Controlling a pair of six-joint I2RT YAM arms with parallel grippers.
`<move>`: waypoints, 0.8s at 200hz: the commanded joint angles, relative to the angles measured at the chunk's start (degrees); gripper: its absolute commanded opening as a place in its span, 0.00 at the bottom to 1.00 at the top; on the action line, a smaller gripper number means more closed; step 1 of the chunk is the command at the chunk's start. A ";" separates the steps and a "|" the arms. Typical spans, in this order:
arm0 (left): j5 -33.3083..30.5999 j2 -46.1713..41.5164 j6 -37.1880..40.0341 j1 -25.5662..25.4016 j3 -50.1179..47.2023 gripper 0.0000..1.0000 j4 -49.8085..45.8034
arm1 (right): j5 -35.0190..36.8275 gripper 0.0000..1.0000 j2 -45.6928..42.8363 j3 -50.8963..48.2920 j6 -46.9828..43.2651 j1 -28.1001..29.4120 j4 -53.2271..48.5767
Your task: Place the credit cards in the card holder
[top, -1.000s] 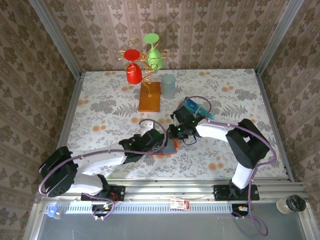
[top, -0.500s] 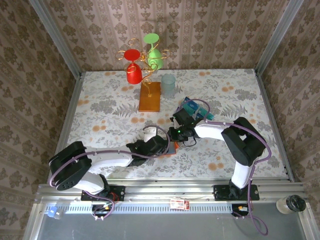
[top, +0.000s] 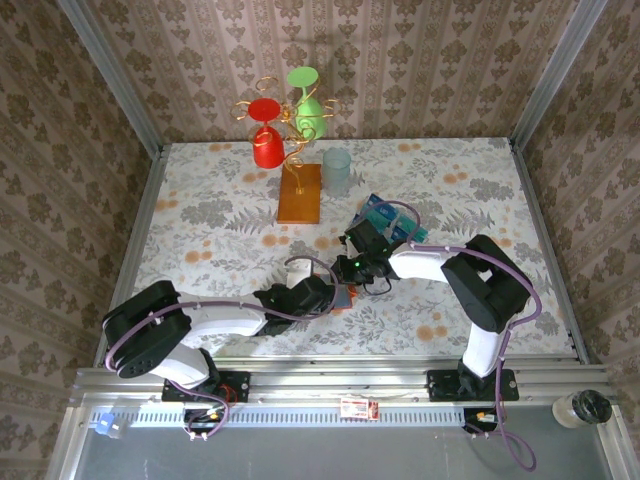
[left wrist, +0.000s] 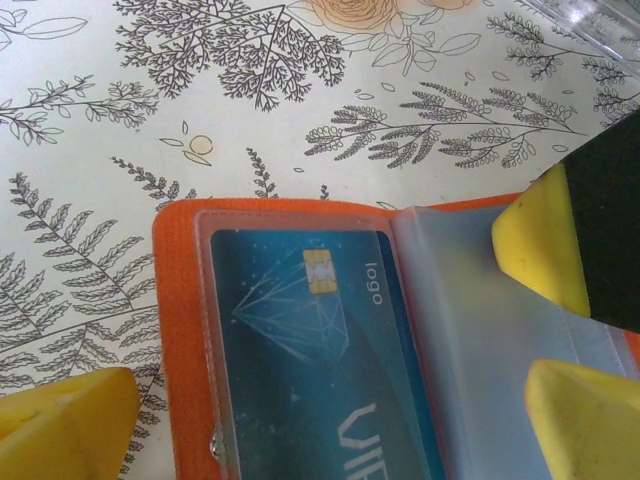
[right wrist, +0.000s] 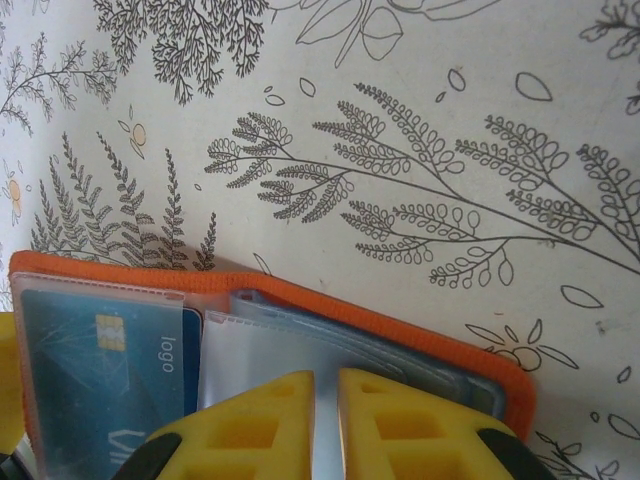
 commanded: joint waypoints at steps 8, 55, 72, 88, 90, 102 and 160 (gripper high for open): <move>-0.53 1.30 0.72 0.38 -0.67 1.00 0.51 | -1.41 0.15 0.63 -0.78 0.72 0.62 -1.44; -1.23 2.49 -0.54 0.33 -0.80 0.97 -1.46 | -1.55 0.16 0.09 0.10 0.58 0.58 -2.02; -1.23 2.58 -0.56 0.38 -1.05 0.93 -1.46 | -1.41 0.18 -0.52 0.71 0.44 0.49 -2.66; -1.32 2.75 -0.54 0.36 -1.22 0.89 -1.46 | -1.20 0.22 -1.65 1.02 0.20 0.23 -3.35; -1.32 2.77 -0.54 0.37 -1.28 0.89 -1.41 | -1.10 0.22 -1.93 1.00 0.18 0.21 -3.38; -1.25 2.94 -0.63 0.37 -1.46 0.86 -1.24 | -0.57 0.26 -3.25 0.87 0.11 -0.03 -3.76; -0.97 3.39 -1.11 0.33 -2.38 0.82 0.17 | 1.31 0.38 -6.56 -1.47 0.48 -0.43 -4.26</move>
